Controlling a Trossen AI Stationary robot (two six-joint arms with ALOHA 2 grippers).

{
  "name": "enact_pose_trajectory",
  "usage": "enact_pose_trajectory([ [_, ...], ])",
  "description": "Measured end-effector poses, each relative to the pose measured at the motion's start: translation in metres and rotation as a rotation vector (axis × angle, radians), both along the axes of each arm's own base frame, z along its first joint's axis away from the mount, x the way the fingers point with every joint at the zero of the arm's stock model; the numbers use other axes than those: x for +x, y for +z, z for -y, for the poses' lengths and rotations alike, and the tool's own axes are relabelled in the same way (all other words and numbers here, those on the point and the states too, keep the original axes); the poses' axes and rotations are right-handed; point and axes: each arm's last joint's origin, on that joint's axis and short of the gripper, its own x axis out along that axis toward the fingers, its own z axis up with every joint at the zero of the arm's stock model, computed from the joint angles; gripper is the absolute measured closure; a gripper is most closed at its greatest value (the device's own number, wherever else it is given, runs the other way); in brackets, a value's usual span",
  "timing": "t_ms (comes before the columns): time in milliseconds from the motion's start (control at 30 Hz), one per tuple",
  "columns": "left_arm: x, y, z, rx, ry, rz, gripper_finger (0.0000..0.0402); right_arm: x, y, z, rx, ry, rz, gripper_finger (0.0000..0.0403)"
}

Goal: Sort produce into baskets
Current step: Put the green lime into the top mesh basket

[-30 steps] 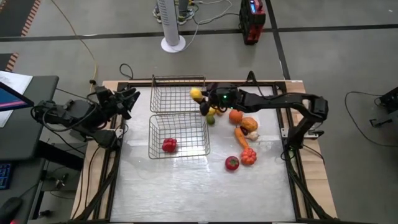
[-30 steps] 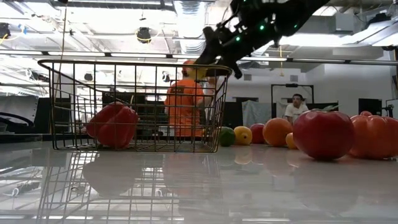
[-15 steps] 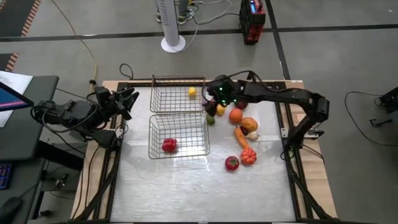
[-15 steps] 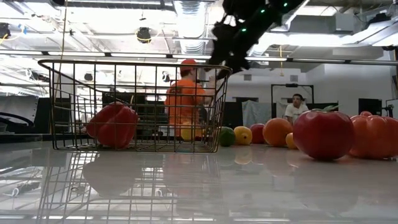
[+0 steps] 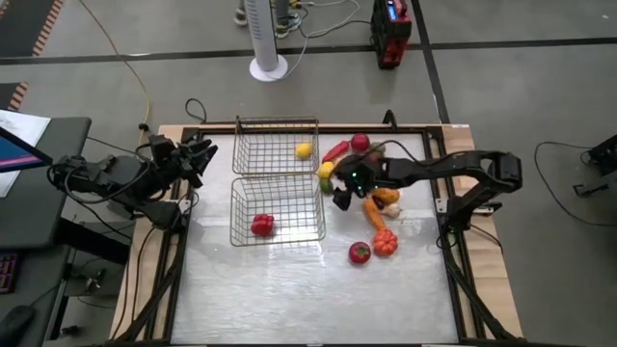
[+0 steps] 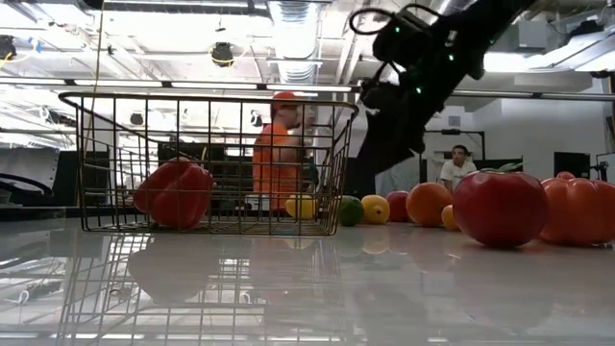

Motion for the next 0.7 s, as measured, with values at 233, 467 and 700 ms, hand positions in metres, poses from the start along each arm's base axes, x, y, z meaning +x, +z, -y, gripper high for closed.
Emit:
enact_pose_trajectory([
  [233,0.0,-0.001,0.0,0.006,0.002,-0.012,0.0219,0.002,-0.018,0.01,-0.038,-0.021,0.045,0.0092],
  [467,0.0,-0.002,0.0,0.01,-0.007,-0.028,0.0219,0.02,-0.046,0.016,-0.033,0.039,0.059,0.0092],
  [700,0.001,-0.005,0.0,0.021,-0.008,-0.063,0.0219,0.025,-0.071,0.014,0.036,-0.004,-0.001,0.011],
])
